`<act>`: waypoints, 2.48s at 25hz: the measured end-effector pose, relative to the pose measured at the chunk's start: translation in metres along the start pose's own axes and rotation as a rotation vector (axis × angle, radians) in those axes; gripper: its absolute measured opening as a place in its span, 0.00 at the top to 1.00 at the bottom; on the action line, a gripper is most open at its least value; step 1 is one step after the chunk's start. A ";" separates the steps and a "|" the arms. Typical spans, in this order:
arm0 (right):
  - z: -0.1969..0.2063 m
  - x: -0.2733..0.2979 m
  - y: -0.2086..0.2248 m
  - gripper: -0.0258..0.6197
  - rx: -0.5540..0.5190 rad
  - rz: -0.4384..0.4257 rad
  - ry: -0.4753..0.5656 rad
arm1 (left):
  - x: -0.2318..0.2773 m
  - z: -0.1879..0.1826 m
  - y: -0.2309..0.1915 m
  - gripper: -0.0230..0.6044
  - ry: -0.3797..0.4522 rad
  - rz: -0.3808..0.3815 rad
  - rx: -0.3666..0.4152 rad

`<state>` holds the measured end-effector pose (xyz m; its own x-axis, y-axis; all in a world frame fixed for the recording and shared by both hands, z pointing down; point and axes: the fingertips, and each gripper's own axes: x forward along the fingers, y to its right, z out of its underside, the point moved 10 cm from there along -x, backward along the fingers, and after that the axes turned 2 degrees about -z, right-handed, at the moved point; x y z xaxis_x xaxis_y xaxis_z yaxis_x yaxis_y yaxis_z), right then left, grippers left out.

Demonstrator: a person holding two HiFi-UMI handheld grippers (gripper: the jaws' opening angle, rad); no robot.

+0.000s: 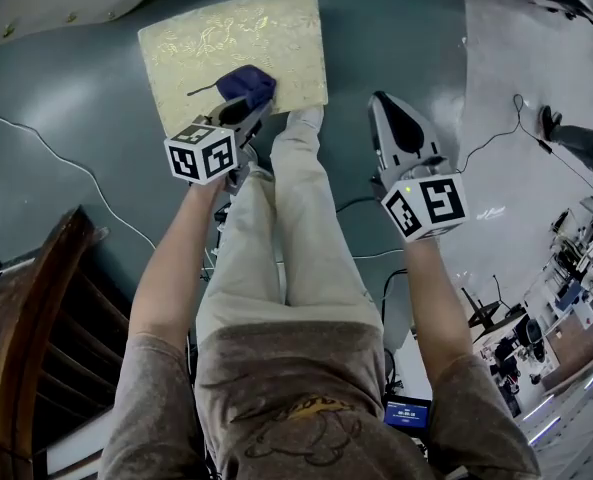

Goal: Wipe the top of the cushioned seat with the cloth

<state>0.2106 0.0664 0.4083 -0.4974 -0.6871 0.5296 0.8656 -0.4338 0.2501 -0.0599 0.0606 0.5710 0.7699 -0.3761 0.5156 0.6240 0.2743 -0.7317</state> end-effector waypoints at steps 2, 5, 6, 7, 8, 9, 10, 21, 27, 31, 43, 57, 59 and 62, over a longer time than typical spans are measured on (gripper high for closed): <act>0.004 -0.004 0.008 0.96 0.011 0.008 0.006 | 0.012 0.001 0.007 0.81 -0.015 0.013 0.005; 0.009 -0.010 0.023 0.96 0.028 0.020 0.015 | 0.033 0.001 0.019 0.81 -0.040 0.033 0.014; 0.010 -0.013 0.028 0.96 0.034 0.024 0.018 | 0.039 0.002 0.024 0.81 -0.048 0.041 0.018; 0.011 -0.016 0.032 0.96 0.039 0.030 0.017 | 0.046 0.002 0.029 0.81 -0.057 0.049 0.022; 0.012 -0.019 0.036 0.96 0.045 0.036 0.016 | 0.052 0.002 0.034 0.81 -0.065 0.057 0.025; 0.013 -0.021 0.039 0.96 0.049 0.042 0.016 | 0.057 0.002 0.038 0.81 -0.071 0.065 0.027; 0.014 -0.024 0.042 0.96 0.053 0.046 0.017 | 0.062 0.003 0.041 0.81 -0.076 0.072 0.027; 0.026 -0.048 0.086 0.96 0.102 0.117 0.051 | 0.129 0.005 0.074 0.81 -0.122 0.135 0.046; 0.025 -0.063 0.096 0.96 0.114 0.145 0.078 | 0.148 -0.006 0.101 0.81 -0.105 0.180 0.046; 0.014 -0.065 0.095 0.96 0.112 0.158 0.107 | 0.142 -0.036 0.113 0.81 -0.079 0.184 0.075; -0.107 -0.092 0.047 0.96 0.045 0.123 0.244 | 0.000 -0.190 0.212 0.81 0.159 0.074 0.405; -0.261 -0.149 -0.061 0.96 -0.083 -0.031 0.427 | -0.222 -0.280 0.354 0.81 0.471 0.033 0.567; -0.272 -0.153 -0.075 0.96 -0.108 -0.055 0.445 | -0.247 -0.279 0.360 0.81 0.502 0.026 0.574; -0.274 -0.161 -0.105 0.96 -0.130 -0.067 0.445 | -0.283 -0.267 0.360 0.81 0.505 0.016 0.607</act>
<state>0.1840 0.0623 0.0747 -0.5526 -0.8262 0.1093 0.8306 -0.5353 0.1532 -0.0887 0.0295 0.0422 0.7159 -0.6849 0.1357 0.6896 0.6631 -0.2913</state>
